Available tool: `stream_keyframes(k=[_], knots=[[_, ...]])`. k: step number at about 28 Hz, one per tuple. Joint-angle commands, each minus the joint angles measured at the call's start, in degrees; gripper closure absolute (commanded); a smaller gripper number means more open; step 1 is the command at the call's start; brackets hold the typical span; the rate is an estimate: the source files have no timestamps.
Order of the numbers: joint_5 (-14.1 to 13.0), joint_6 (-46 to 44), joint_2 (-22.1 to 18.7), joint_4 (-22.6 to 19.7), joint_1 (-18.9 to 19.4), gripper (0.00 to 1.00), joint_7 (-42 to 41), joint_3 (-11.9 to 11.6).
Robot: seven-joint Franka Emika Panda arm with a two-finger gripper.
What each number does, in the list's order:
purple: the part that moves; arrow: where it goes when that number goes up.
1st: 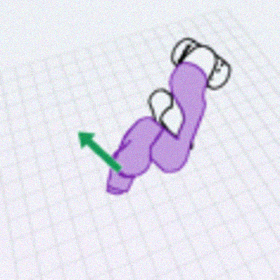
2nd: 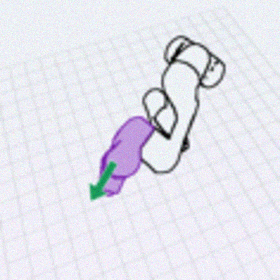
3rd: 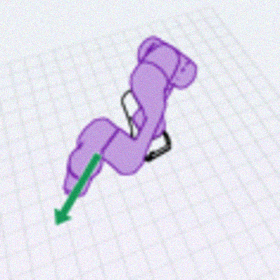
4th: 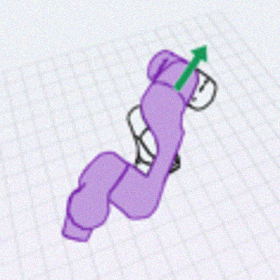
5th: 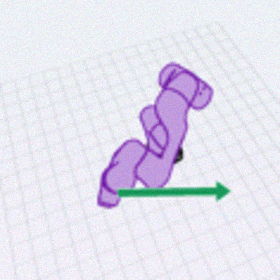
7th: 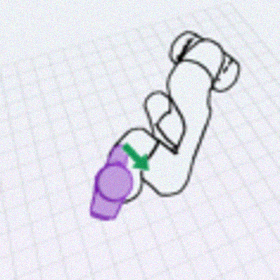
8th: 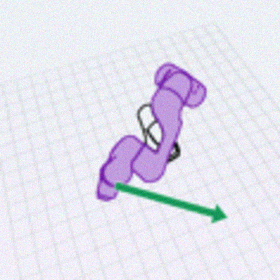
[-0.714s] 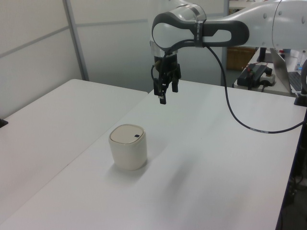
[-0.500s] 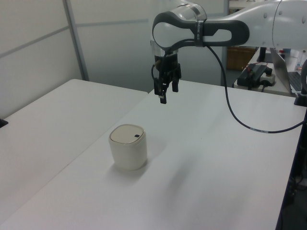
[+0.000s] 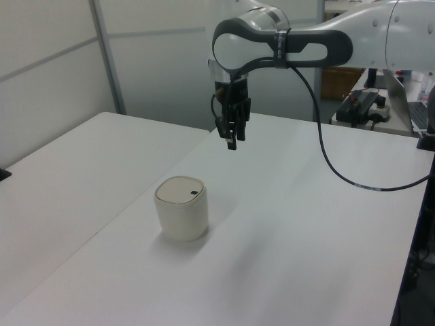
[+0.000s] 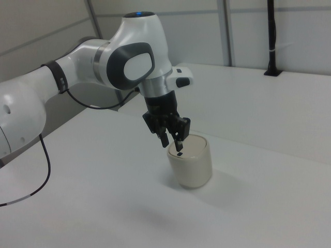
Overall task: Open the trash can
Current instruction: 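Move the gripper over the cream trash can and lower toward its lid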
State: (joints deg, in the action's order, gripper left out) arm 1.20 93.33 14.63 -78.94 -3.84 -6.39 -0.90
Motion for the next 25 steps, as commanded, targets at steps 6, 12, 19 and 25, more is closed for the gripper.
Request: stream_keyframes(k=[6, 12, 19, 25], knots=[[-2.7, 3.0, 0.0, -0.7, 1.6, 1.00, 0.4, 0.2], [-3.9, 5.7, 1.5, -0.5, 2.1, 1.00, 0.4, 0.2], [-4.2, 11.2, 3.7, -0.5, 2.7, 1.00, 0.5, 0.4], [-6.5, 16.0, 6.1, -0.7, 3.1, 1.00, 0.5, 0.7]])
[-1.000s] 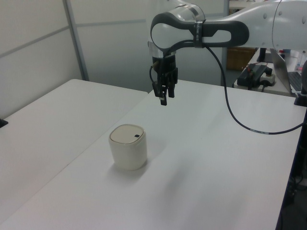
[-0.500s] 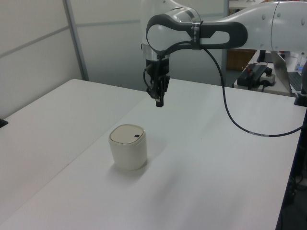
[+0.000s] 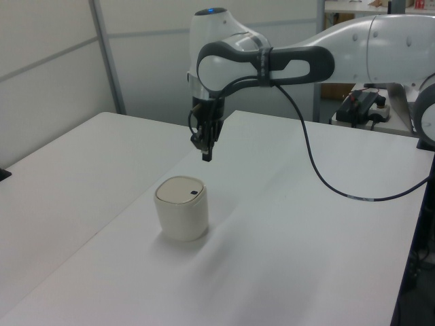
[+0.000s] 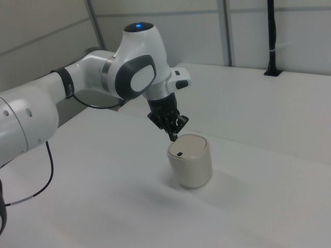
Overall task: Open the trash can
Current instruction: 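Move the gripper over the cream trash can and lower toward its lid, then press down on the lid button with the gripper fingertips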
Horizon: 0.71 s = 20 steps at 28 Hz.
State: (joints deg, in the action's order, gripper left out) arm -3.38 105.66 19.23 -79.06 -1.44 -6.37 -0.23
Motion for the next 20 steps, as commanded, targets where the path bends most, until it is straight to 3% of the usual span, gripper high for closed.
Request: stream_keyframes(k=[1, 20], knots=[[-1.8, 4.8, 2.4, -0.6, 1.1, 1.00, 0.5, 0.1], [-1.1, 9.1, 7.5, -0.7, 1.9, 1.00, 0.1, 0.1]])
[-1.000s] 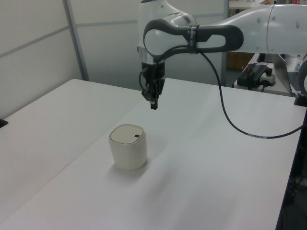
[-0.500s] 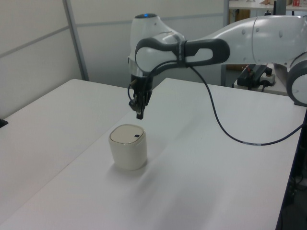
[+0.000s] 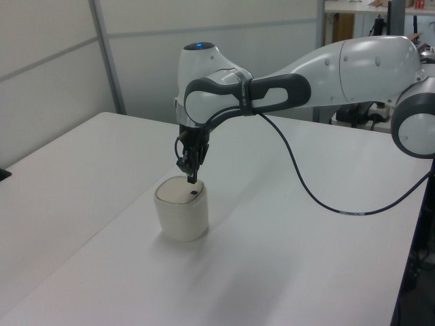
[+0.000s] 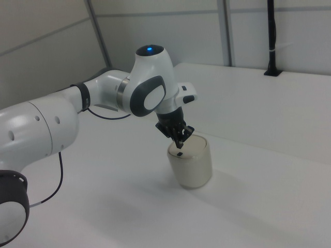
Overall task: Open the trash can
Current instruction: 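Press down on the lid button with the gripper fingertips, then lift the gripper up away from the opened lid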
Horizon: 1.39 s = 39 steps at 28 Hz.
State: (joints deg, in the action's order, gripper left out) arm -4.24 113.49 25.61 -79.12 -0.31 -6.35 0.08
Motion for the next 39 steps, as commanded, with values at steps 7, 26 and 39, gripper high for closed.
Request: stream_keyframes(k=[7, 26, 39], knots=[[0.5, 5.0, 3.4, -0.7, 1.8, 1.00, 0.3, -0.3], [-0.9, -0.6, -1.8, -0.8, 0.9, 1.00, -0.1, -1.0], [0.6, -13.0, -8.4, -0.7, -1.0, 0.50, -0.1, -1.7]])
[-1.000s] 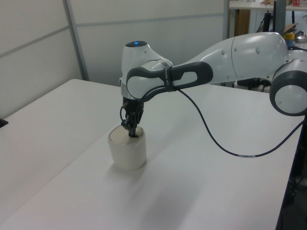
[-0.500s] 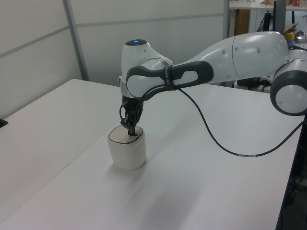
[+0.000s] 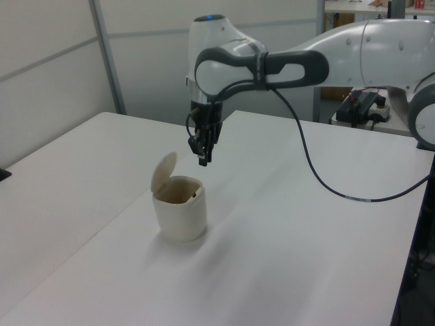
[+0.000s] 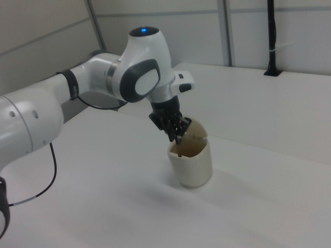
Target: Open the trash can
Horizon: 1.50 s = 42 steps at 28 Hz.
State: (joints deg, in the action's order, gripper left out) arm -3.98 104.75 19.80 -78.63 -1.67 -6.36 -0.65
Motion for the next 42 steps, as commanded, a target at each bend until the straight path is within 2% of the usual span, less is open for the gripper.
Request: stream_keyframes(k=[1, 3, 4, 6, 14, 38, 42], knots=[[0.7, -4.8, -2.8, -1.2, 0.3, 0.45, -0.1, -0.9], [1.6, -5.9, -3.1, -1.1, 0.3, 0.33, -0.1, -1.1], [2.3, -6.8, -3.6, -1.1, 0.3, 0.20, -0.2, -1.1], [2.9, -7.4, -4.0, -1.1, 0.3, 0.00, -0.2, -1.2], [3.7, -7.6, -5.1, -0.9, 0.3, 0.00, -0.8, -2.0], [3.7, -7.6, -4.9, -1.3, 0.4, 0.00, -1.2, -1.6], [4.6, -7.6, -4.8, -1.3, 0.8, 0.00, -1.2, -1.5]])
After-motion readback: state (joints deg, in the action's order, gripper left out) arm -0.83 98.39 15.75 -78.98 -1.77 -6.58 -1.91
